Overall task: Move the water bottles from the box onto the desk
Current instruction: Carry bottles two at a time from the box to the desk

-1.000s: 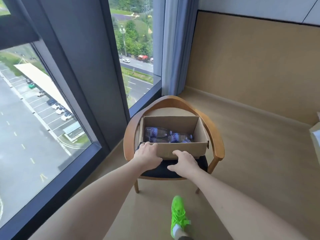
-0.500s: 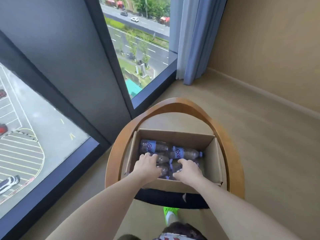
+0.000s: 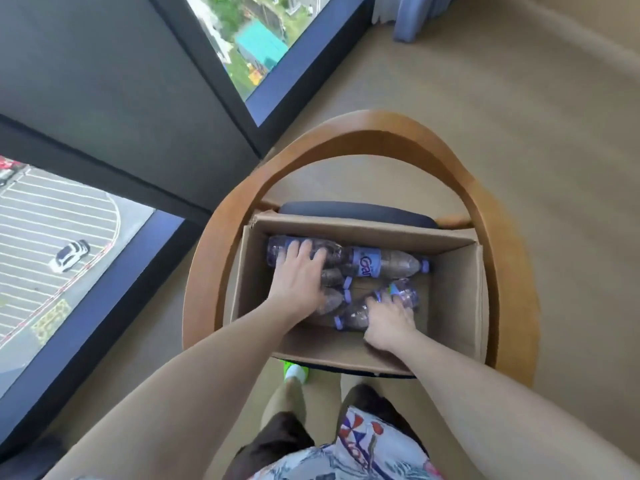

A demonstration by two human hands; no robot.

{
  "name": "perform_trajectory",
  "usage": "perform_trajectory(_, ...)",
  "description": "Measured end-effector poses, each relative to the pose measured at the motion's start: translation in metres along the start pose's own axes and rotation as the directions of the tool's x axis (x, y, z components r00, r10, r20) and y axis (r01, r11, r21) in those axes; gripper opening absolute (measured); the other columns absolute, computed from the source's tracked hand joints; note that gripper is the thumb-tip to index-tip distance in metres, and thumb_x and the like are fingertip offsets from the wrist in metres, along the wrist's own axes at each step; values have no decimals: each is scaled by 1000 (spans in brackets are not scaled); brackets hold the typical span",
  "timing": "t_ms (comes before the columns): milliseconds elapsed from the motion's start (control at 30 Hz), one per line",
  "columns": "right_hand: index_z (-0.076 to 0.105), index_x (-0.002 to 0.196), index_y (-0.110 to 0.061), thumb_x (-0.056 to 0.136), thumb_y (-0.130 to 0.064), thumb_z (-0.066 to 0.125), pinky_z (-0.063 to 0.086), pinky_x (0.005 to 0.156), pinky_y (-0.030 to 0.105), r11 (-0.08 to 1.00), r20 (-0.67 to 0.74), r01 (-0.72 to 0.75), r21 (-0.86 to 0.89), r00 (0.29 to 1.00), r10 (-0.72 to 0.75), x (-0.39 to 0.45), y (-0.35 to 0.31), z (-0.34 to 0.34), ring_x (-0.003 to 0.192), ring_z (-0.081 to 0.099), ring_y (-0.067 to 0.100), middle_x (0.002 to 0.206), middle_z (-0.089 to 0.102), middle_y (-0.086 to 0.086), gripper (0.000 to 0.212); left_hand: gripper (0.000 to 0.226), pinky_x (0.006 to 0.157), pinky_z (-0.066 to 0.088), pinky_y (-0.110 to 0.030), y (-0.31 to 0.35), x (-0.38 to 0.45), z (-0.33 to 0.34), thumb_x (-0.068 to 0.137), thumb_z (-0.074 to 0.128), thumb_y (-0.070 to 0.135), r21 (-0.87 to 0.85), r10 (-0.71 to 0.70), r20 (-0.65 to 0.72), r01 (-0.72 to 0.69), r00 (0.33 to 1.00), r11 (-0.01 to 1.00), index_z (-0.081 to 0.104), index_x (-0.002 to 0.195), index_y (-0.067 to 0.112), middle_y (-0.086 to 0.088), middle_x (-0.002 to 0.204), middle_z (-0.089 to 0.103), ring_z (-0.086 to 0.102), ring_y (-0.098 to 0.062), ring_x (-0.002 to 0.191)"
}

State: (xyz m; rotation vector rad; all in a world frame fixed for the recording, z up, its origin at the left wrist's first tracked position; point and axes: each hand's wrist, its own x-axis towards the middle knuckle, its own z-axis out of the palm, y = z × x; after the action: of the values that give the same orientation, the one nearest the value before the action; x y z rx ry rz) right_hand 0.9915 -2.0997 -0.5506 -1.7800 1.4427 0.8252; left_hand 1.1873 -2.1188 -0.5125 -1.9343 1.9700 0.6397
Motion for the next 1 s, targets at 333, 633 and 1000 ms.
perform_trajectory(333, 48, 134, -20, 89, -16, 57, 7, 116, 67, 901, -9, 173, -398, 981, -192, 62, 10, 29, 136, 33, 39, 136, 46, 15, 47, 111, 119, 22, -61, -30, 44, 56, 63, 88, 25, 176, 92, -68, -79, 993, 981, 29, 157, 17, -11, 144, 25, 23, -37, 135)
perform_trajectory(633, 55, 124, -20, 83, -13, 63, 19, 112, 62, 893, -55, 151, -425, 980, -192, 78, 12, 41, 120, 47, 36, 124, 54, 12, 43, 92, 108, 36, -57, -27, 58, 53, 68, 82, 12, 207, 66, -19, -61, 998, 976, 38, 149, 19, -11, 136, 48, 47, -37, 120)
perform_trajectory(1000, 44, 131, -16, 76, -22, 72, 38, 106, 50, 995, 91, -22, -98, 995, 31, 38, 33, 8, 118, 57, 33, 124, 55, 9, 61, 70, 85, 54, -42, -20, 13, 51, 68, 71, 33, -126, -90, 370, 146, 925, 981, 50, 133, 19, -11, 120, 63, 64, -39, 108)
